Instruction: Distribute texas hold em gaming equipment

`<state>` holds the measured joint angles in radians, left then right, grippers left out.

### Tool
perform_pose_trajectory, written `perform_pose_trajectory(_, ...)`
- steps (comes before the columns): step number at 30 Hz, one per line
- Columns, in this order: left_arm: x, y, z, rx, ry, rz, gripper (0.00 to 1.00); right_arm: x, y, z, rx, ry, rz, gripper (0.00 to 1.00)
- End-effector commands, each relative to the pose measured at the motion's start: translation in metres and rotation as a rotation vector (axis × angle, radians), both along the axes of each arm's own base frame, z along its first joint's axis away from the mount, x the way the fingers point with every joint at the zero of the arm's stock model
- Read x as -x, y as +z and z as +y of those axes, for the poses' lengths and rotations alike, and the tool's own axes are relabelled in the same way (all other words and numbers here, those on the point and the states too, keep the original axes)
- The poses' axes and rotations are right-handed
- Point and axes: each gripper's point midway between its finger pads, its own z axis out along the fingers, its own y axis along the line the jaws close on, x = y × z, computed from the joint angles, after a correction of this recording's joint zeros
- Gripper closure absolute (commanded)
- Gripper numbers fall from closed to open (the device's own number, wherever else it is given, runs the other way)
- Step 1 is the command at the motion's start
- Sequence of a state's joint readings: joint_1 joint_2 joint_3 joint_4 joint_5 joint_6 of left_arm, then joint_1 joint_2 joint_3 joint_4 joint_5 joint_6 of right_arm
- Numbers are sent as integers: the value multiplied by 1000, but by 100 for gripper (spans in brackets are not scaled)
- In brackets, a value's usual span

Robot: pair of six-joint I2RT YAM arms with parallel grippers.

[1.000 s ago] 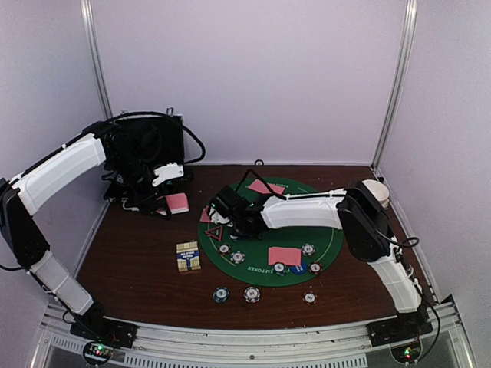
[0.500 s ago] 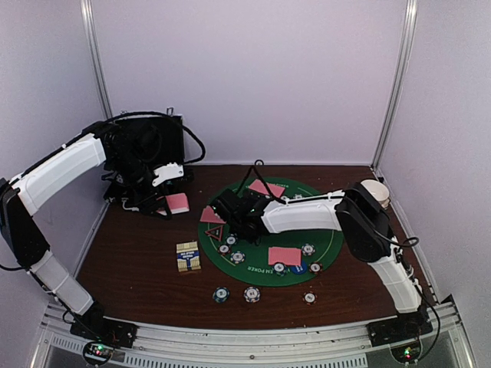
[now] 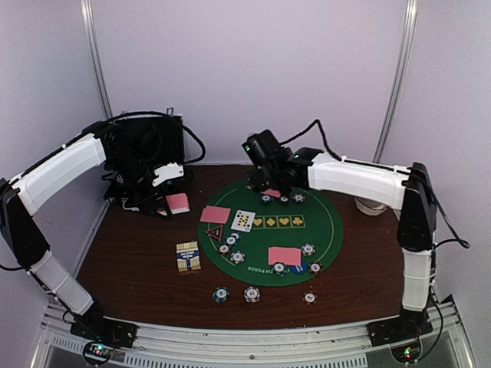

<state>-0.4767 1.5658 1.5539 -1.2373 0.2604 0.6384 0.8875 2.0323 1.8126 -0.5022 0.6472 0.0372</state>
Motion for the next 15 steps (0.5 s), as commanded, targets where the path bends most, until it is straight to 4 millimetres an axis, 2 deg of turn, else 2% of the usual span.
perform_pose_trajectory(1, -4, 10, -4, 32, -13, -23, 100, 16, 20, -7, -445, 50, 206, 0)
perform_pose_trajectory(8, -6, 9, -5, 35, -13, -20, 100, 81, 35, 68, -940, 361, 638, 1)
perform_pose_trajectory(15, -7, 10, -7, 42, -14, -22, 100, 120, 28, 104, -1210, 413, 959, 1)
